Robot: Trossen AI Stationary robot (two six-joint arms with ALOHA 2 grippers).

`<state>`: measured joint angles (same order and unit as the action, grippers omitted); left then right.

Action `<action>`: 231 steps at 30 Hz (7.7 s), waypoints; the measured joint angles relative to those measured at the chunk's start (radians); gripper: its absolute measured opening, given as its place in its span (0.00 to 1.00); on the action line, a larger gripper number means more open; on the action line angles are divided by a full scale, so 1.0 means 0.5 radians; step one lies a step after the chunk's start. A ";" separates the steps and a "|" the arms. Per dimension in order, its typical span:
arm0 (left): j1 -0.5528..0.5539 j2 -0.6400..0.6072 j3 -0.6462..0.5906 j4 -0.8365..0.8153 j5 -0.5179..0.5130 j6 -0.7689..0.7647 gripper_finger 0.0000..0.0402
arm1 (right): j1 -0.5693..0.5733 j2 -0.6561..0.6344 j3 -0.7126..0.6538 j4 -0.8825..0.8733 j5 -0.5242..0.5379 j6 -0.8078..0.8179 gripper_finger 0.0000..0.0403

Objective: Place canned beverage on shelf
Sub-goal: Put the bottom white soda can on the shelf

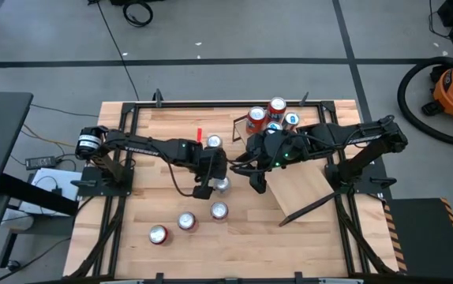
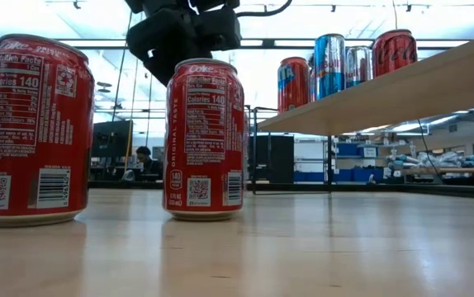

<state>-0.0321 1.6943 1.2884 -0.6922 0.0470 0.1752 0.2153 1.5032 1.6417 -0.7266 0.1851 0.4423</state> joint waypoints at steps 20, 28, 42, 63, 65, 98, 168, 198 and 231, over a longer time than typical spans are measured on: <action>-0.001 0.000 -0.001 0.006 0.177 -0.367 0.99 | -0.031 0.000 0.000 -0.010 0.008 -0.210 0.48; 0.000 0.000 -0.001 0.092 -0.102 -0.324 0.99 | -0.040 0.000 0.000 -0.009 0.008 -0.263 0.48; 0.004 0.001 -0.004 0.012 -0.625 -0.126 0.99 | -0.040 0.000 0.000 -0.013 -0.006 -0.309 0.48; -0.053 -0.769 0.000 -0.783 -0.706 -0.957 0.84 | -0.107 0.301 0.009 -0.086 -0.392 -0.472 0.48; -0.053 -0.856 -0.002 -0.792 -0.726 -1.076 0.83 | -0.125 0.385 0.013 -0.074 -0.435 -0.521 0.48; -0.150 -1.282 -0.002 -0.719 -0.751 -1.512 0.83 | -0.418 0.854 0.096 -0.176 -0.303 -1.369 0.91; -0.148 -1.217 -0.002 -0.687 -0.806 -1.587 0.83 | -0.422 0.822 -0.261 0.214 -0.440 -1.189 0.78; -0.148 -1.201 -0.004 -0.688 -0.884 -1.493 0.83 | -0.198 0.703 0.712 -1.084 -0.338 -0.236 0.77; -0.108 -1.201 -0.002 -0.519 -1.001 -1.412 0.83 | 0.372 -0.519 -0.167 -1.689 0.466 1.592 0.77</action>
<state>-0.0860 1.0939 1.2873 -0.9516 -0.4534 -0.5308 0.4015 1.2436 1.5581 -1.5711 0.4183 1.2385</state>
